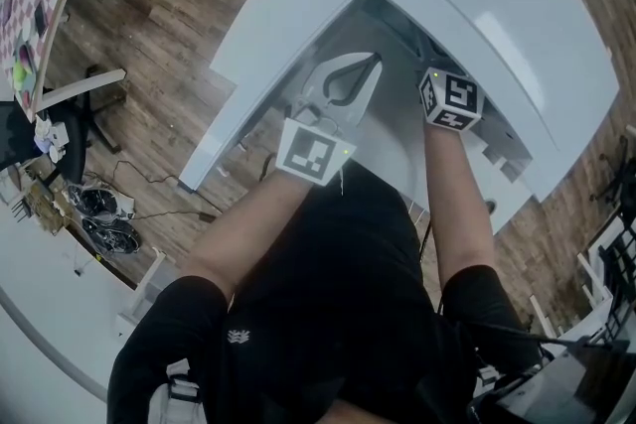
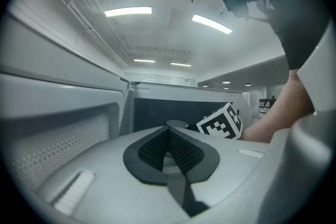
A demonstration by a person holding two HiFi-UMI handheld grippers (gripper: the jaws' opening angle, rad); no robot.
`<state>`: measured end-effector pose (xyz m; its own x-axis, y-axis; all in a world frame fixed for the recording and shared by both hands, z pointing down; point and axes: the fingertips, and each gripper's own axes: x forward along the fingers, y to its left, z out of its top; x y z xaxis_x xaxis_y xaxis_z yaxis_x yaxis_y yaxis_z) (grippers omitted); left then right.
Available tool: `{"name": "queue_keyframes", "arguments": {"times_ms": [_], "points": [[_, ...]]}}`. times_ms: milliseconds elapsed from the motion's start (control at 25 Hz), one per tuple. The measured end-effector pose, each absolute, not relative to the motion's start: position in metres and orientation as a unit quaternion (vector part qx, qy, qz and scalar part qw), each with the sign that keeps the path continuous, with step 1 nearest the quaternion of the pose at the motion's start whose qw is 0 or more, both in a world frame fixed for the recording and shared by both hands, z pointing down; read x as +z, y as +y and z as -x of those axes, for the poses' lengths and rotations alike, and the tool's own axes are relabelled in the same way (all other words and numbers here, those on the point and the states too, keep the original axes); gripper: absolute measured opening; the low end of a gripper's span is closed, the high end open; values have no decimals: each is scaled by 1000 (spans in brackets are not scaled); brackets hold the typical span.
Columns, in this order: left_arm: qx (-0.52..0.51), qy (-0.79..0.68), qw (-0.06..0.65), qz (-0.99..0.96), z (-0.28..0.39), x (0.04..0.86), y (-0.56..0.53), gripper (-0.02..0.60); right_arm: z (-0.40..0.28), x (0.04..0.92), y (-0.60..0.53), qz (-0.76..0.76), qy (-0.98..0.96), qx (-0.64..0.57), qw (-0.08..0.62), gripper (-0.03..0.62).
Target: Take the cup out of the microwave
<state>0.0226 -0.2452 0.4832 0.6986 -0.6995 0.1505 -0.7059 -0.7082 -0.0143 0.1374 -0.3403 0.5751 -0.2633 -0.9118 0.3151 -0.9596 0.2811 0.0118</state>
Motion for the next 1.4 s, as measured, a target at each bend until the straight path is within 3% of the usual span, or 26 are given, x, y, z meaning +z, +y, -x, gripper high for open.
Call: {"name": "queue_keyframes", "arguments": {"times_ms": [1400], "points": [[57, -352, 16, -934, -36, 450, -234, 0, -135, 545, -243, -573, -805, 91, 124, 390]]}}
